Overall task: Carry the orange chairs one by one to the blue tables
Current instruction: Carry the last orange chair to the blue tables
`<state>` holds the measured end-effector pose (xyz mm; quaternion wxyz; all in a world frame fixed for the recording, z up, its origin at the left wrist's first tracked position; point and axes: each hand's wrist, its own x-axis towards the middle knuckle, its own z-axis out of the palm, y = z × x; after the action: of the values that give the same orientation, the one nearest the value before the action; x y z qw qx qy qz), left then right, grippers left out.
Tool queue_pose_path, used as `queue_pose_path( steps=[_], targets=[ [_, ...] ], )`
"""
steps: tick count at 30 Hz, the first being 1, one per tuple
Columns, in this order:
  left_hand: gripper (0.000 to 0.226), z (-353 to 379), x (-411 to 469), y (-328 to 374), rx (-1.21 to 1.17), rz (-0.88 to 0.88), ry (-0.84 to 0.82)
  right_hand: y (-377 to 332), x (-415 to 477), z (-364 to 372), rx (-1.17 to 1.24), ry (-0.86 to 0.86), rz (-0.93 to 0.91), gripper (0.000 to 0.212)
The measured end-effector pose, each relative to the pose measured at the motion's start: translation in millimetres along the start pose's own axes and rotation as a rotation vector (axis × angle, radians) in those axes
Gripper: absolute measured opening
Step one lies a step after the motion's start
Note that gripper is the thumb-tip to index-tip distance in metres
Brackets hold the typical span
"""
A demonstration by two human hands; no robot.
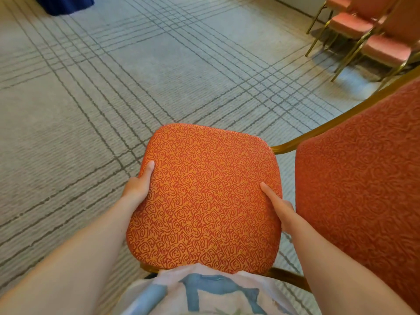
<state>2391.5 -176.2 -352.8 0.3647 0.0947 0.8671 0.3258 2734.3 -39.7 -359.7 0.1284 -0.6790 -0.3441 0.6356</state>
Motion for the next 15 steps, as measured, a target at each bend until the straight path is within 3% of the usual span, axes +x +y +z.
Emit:
queue_pose_path(
  steps=[9,15],
  targets=[
    [0.094,-43,107,108,-0.007,0.08,0.069,-141,54,79,0.013,-0.006,-0.125,0.077],
    [0.095,-49,179,170,-0.052,0.081,0.07,-219,98,114,-0.007,-0.012,-0.152,0.084]
  ],
)
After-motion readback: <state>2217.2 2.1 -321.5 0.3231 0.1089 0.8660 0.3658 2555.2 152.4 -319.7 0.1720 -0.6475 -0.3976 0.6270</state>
